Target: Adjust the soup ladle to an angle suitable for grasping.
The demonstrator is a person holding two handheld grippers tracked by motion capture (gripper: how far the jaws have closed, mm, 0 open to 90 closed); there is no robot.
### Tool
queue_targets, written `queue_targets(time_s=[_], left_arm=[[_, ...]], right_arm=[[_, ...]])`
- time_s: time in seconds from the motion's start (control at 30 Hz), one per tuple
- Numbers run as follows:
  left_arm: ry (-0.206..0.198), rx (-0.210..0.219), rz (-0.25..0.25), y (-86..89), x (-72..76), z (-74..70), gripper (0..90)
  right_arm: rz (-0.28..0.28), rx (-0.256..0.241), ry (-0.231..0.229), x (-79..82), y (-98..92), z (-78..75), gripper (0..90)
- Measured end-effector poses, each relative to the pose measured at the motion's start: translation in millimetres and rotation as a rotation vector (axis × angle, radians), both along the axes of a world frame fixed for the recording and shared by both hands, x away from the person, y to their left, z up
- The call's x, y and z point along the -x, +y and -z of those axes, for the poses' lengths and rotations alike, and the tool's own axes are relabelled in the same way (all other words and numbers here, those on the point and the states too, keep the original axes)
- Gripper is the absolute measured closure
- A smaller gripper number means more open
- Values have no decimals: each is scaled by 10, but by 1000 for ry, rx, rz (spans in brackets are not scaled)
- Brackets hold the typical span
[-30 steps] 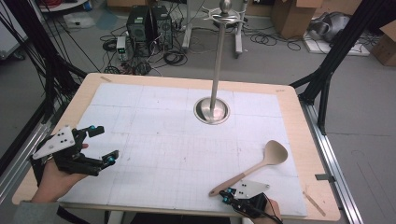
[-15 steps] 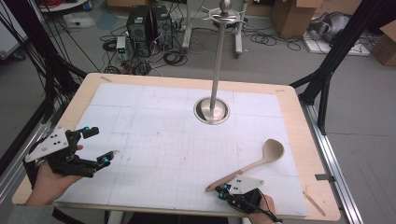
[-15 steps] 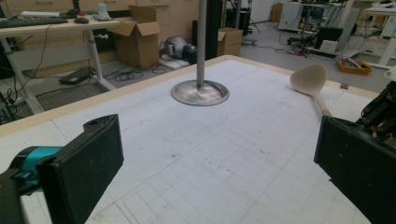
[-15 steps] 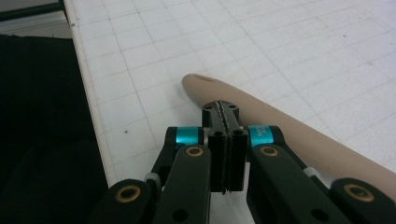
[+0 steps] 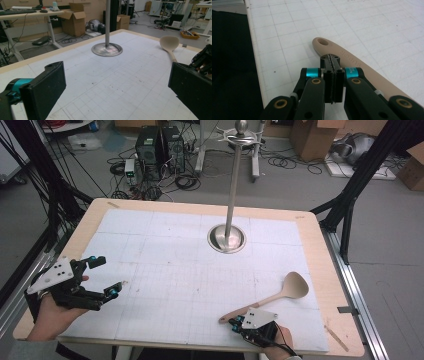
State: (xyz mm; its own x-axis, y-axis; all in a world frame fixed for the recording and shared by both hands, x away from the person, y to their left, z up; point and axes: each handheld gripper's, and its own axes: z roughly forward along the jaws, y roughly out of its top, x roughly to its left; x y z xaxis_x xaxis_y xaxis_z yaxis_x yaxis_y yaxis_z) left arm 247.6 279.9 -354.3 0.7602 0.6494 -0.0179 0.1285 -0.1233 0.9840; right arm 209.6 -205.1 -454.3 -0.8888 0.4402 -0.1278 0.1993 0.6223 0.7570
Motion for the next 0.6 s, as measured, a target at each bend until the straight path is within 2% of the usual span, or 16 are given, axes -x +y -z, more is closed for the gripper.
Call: queue_targets(time_s=[0.33, 0.6], left_arm=[[2, 0, -10, 43, 23, 2, 18], [1, 0, -20, 84, 58, 1, 18]], right_arm=[[-22, 10, -3, -63, 103, -3, 900], [-38, 28, -28, -132, 203, -8, 900]])
